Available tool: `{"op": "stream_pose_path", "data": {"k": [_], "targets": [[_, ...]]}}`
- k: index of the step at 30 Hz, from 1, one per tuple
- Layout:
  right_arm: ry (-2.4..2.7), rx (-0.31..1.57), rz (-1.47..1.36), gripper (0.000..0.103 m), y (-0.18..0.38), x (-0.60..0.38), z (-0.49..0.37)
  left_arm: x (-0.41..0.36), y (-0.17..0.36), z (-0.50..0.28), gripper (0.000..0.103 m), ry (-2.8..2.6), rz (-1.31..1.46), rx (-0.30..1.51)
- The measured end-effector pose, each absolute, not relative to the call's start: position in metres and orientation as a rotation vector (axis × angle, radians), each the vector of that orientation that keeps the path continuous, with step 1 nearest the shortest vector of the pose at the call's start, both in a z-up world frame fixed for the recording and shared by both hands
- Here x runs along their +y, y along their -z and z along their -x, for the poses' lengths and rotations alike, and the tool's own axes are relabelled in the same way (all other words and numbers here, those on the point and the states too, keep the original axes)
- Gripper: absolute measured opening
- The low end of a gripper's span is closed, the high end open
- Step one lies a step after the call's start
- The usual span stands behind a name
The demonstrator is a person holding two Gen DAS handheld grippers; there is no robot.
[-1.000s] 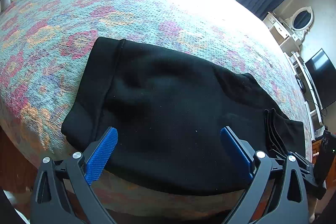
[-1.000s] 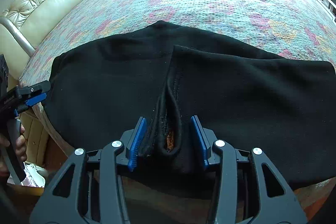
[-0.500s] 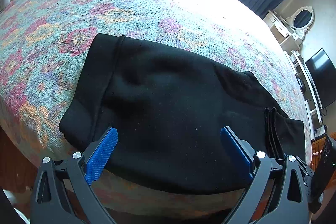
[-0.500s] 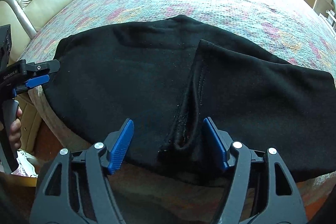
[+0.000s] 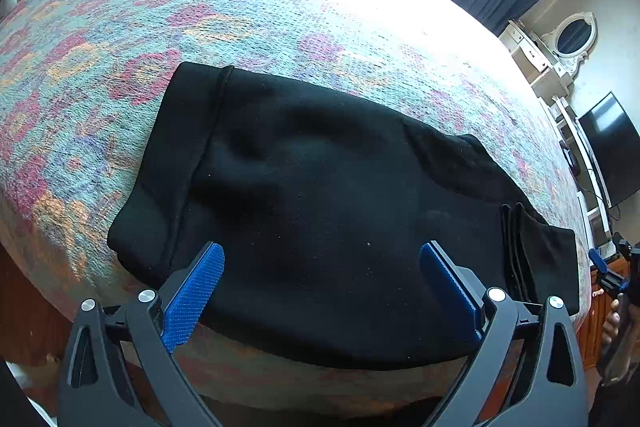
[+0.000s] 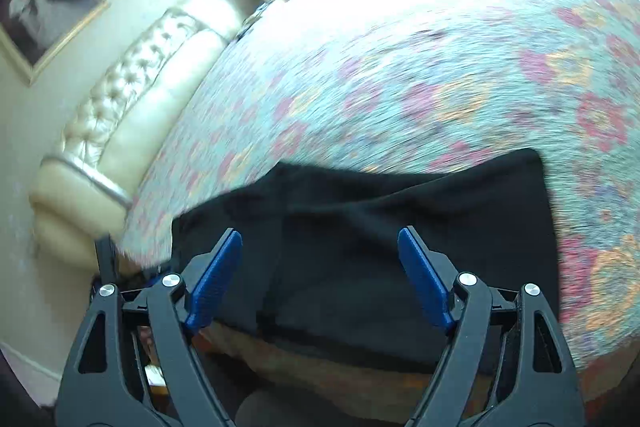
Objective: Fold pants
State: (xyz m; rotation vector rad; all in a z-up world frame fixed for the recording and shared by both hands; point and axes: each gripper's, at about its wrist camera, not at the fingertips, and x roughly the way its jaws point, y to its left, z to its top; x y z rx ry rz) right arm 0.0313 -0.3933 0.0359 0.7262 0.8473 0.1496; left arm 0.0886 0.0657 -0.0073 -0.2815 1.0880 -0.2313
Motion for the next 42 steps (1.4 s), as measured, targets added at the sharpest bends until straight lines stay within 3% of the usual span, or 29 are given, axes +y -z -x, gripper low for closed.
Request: {"op": "stream_pose_path", "data": {"k": [4,11,12,16,19,24,31,35,36,39,42], "targets": [[-0.076,0.872,-0.901,0.08,0.011,-0.469,-0.026,0.065,0.009,-0.088,0.097,0.229,0.285,1.091],[-0.174,0.887,-1.049,0.08,0.071,-0.478,-0.049,0.054,0.014,-0.086,0.097,0.24,0.297,1.107],[-0.19,0.87,-1.059,0.076,0.073,-0.478,-0.051,0.051,0.014,-0.085,0.097,0.243,0.294,1.107],[-0.182,0.9,-1.07,0.035,0.087,-0.479,-0.058,0.041,0.016,-0.083,0.097,0.256,0.252,1.112],[-0.195,0.878,-1.129,0.023,0.099,-0.486,-0.055,0.04,0.016,-0.082,0.097,0.272,0.248,1.11],[-0.209,0.86,-1.137,0.021,0.103,-0.485,-0.053,0.045,0.017,-0.085,0.097,0.27,0.287,1.116],[-0.289,0.809,-1.23,0.042,0.099,-0.484,-0.021,0.044,0.016,-0.082,0.097,0.271,0.271,1.116],[-0.303,0.823,-1.232,0.044,0.099,-0.479,0.003,0.043,0.016,-0.082,0.097,0.271,0.272,1.117],[-0.296,0.834,-1.209,0.041,0.098,-0.478,0.008,0.043,0.016,-0.082,0.097,0.271,0.271,1.117],[-0.253,0.878,-1.144,0.02,0.099,-0.472,0.017,0.043,0.016,-0.082,0.097,0.272,0.268,1.116],[-0.231,0.87,-1.183,0.018,0.106,-0.473,0.019,0.043,0.016,-0.082,0.097,0.271,0.269,1.113]]}}
